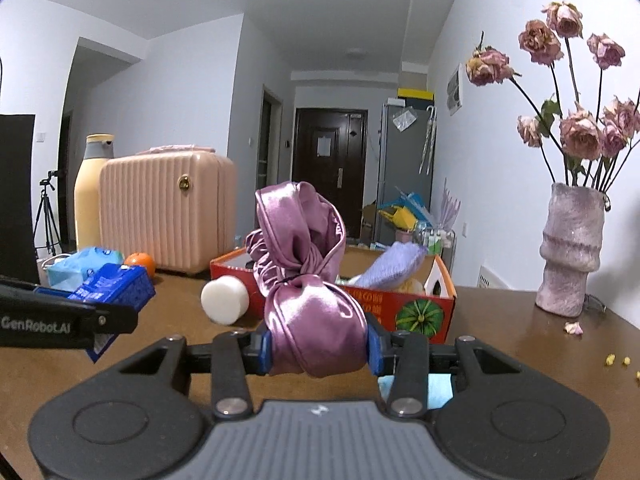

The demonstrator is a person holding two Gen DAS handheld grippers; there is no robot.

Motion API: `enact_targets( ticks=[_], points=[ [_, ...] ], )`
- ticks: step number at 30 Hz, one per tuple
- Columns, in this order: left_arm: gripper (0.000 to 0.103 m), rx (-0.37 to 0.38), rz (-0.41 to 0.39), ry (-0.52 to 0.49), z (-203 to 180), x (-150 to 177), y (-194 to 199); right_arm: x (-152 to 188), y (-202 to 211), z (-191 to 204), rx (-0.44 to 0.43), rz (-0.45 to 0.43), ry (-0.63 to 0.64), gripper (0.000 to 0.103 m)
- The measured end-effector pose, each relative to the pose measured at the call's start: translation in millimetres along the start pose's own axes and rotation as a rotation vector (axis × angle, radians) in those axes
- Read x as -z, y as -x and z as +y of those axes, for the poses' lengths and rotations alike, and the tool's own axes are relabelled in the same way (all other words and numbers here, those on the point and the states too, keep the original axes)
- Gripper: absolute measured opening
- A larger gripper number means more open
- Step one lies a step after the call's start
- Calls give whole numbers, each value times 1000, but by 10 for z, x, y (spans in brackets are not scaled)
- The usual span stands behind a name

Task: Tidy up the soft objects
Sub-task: 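Carry the tissue pack and scrunchie with both tools over the cardboard box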

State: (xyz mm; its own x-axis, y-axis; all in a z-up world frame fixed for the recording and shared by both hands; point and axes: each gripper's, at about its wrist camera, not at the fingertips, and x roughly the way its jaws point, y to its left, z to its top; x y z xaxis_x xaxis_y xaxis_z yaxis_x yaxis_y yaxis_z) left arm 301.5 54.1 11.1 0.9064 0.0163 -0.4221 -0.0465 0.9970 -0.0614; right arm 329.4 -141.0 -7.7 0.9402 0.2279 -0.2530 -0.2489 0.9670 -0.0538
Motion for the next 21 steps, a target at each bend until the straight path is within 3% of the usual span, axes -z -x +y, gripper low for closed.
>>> enact_targets(
  ticks=[21],
  points=[
    [53,-30,-67,43,-72,-490,-584,-394,-693,-287,47,-73,-85,42]
  ],
)
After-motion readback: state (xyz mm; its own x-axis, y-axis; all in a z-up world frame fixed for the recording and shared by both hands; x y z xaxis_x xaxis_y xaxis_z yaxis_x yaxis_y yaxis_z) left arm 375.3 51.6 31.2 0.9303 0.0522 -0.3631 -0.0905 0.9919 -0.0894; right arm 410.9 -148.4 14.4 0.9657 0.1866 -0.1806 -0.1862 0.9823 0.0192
